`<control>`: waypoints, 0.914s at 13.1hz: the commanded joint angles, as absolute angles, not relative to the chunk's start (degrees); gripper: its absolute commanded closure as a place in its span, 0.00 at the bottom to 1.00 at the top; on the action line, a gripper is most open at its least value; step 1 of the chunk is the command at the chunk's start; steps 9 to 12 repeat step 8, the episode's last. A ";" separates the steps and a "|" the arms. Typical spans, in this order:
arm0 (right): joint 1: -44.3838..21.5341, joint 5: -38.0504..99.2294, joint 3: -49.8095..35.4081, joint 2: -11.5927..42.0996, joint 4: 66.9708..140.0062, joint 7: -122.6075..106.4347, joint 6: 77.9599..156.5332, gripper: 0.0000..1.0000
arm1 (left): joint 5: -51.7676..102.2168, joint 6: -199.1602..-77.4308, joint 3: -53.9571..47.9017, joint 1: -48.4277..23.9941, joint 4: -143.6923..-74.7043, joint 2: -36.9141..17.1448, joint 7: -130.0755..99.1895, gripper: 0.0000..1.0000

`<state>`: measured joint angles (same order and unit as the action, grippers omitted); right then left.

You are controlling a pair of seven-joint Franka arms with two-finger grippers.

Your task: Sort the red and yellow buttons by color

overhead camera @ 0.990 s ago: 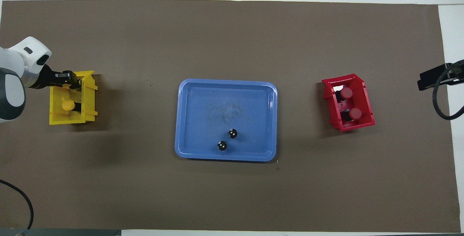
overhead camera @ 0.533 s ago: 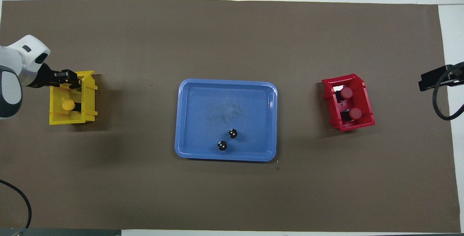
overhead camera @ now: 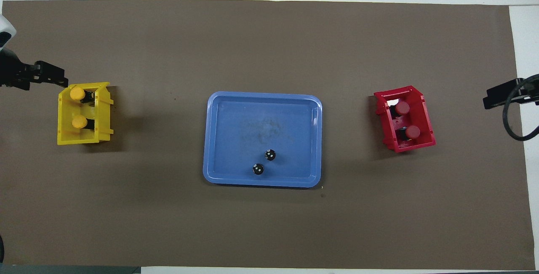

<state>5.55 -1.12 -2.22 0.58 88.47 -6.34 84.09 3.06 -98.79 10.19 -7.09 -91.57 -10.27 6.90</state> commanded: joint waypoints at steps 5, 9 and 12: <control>6.51 0.00 -2.11 -1.41 90.88 -6.07 83.67 0.00 | 0.97 -87.02 10.11 -9.93 -90.18 -0.44 6.77 0.00; 6.15 0.00 -2.63 -1.41 90.88 -6.15 83.50 0.00 | -0.17 -86.22 10.46 -9.93 -90.18 -0.09 6.85 0.00; 6.15 0.00 -2.63 -1.41 90.88 -6.15 83.50 0.00 | -0.17 -86.22 10.46 -9.93 -90.18 -0.09 6.85 0.00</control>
